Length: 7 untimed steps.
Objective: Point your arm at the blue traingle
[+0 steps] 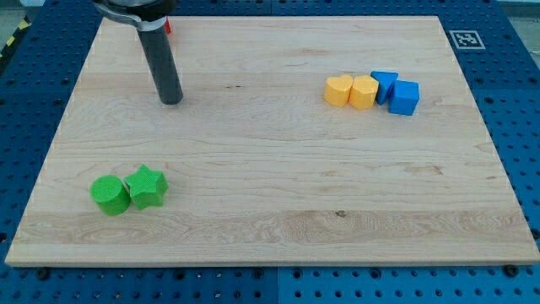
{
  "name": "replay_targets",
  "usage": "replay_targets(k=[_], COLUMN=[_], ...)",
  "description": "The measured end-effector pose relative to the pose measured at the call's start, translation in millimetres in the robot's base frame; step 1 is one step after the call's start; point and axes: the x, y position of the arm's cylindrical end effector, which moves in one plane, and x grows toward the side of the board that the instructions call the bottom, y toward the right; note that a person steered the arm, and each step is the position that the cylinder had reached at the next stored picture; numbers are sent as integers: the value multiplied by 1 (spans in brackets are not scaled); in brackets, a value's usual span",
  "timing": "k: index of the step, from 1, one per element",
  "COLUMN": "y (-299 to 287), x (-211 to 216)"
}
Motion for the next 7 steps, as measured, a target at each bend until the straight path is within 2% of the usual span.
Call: replay_targets(k=[1, 2, 3, 4, 5, 7], y=[39, 101, 130, 132, 166, 298], x=[-1, -1, -2, -31, -60, -69])
